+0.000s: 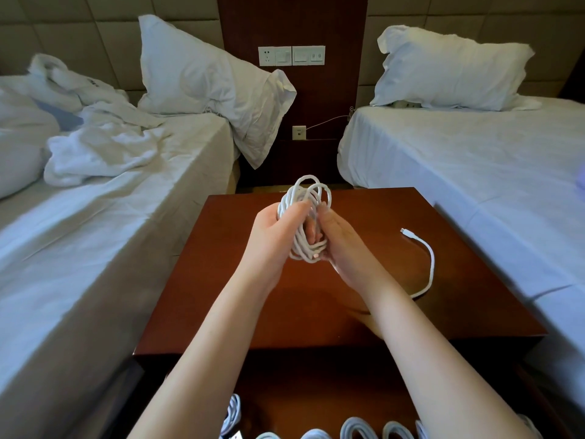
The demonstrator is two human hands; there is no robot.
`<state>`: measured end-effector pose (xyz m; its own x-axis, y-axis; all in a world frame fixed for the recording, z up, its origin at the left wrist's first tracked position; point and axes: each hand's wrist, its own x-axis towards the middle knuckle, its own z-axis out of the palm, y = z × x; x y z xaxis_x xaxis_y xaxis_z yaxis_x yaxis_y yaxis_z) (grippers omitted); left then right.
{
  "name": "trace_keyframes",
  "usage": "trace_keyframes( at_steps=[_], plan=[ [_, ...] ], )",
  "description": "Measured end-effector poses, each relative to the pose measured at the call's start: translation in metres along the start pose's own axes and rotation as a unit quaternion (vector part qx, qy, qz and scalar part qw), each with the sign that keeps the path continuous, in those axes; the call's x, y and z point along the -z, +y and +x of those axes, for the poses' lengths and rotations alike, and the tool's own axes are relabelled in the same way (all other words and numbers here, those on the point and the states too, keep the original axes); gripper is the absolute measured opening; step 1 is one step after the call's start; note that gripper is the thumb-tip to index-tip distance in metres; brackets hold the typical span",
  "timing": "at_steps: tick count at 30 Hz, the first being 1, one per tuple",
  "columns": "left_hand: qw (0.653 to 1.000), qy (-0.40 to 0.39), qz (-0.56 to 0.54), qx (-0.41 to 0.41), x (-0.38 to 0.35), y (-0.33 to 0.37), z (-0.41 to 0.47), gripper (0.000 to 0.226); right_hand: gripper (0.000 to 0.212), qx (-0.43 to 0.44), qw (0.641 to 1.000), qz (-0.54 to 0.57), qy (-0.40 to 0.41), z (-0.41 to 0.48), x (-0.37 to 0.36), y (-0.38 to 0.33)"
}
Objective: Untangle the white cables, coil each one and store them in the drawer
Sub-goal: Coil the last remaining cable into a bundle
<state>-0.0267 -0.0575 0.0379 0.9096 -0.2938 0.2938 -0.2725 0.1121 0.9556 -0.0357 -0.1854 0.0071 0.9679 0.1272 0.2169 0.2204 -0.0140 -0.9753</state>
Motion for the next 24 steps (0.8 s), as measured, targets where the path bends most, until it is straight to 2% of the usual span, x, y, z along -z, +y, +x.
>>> trace_keyframes(
  at_steps=[2,5,8,11,15,17,20,24],
  plan=[
    [0.999,0.006,0.031,-0.001,0.0,-0.001,0.0,0.027,0.048,0.002,1.0,-0.012,0.018,0.001,0.003,-0.001],
    [0.991,0.024,0.133,-0.006,0.004,-0.006,0.003,0.027,0.053,-0.006,0.997,-0.062,0.051,0.002,0.009,-0.002],
    [0.98,-0.009,0.197,0.019,0.015,-0.009,0.005,0.024,0.049,-0.011,0.987,-0.137,0.082,0.003,0.016,-0.003],
    [0.98,-0.045,0.189,0.05,0.019,-0.01,0.002,0.026,0.048,-0.02,0.968,-0.247,0.047,0.003,0.022,-0.007],
    [0.978,0.006,0.203,0.044,0.011,-0.009,0.001,0.039,0.043,0.01,0.936,-0.351,0.011,0.003,0.026,-0.011],
    [0.978,0.048,0.203,0.021,0.006,-0.012,0.002,0.039,0.04,0.036,0.934,-0.356,0.023,0.003,0.026,-0.013],
    [0.973,0.11,0.2,-0.016,0.002,-0.018,0.003,0.041,0.046,0.07,0.942,-0.316,0.086,0.004,0.023,-0.01],
    [0.97,0.185,0.16,-0.021,0.001,-0.024,0.006,0.046,0.05,0.063,0.956,-0.251,0.138,0.007,0.014,-0.002]
  ],
)
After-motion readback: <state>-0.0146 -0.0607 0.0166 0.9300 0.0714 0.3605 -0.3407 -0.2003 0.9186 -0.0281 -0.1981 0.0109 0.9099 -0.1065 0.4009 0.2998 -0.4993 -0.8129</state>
